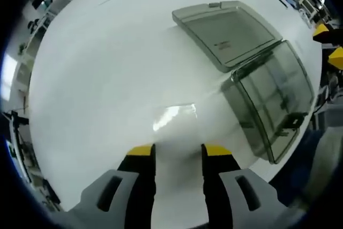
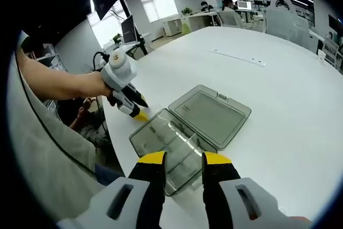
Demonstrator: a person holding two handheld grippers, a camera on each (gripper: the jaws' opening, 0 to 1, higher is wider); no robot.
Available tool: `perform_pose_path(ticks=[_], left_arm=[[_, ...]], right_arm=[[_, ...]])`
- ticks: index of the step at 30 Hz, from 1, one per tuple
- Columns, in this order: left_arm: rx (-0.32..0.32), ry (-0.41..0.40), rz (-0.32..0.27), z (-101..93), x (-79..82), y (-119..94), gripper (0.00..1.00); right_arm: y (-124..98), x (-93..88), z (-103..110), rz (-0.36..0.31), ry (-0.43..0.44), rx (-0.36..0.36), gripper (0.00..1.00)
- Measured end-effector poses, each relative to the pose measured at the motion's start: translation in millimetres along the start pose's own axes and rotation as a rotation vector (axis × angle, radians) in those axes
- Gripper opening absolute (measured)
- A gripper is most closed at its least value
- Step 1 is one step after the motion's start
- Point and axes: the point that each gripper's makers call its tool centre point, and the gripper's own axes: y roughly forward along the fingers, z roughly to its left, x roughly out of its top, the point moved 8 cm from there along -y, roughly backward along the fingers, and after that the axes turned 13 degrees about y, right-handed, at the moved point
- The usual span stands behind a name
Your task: Insert the divider into the dual guide fixture by aligning both edges with the guide slots and pushing it downward to the bottom, including one-sided entry, uneven engagement, binding, and posture correction.
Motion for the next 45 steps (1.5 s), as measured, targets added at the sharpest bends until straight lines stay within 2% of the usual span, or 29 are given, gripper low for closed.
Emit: perform_pose_path(ticks=[5,16,29,35,45], left_arm=[[-0.008,0.042,-0.015,0.7,-1.6,-0.4,0.31],[-0.021,0.082,-0.051,1.7,-5.6,-2.1,0.3],[-0.044,0.042,-0.085,7.0,-10.8,-6.4,0.29],[-0.041,0.047,-0.089,7.4,-17.3,-7.1,0.29],[-0.057,0.008,-0.102,8.5,-26.9,-10.6,0.28]], right_arm=[[-0.7,-0.2,0.2,-0.002,0.005,0.0,0.22],[-1.0,3.4,5.3,-0.013,0.016,0.007,0.22],[-7.6,-1.0,5.7,-0.012,0.03,-0.009,0.21],[-7.2,-2.1,7.5,-0.009,0.036,-0.007,0.21],[-5.0,0.1,13.7,-0.014,0.03,0.0,0.22]])
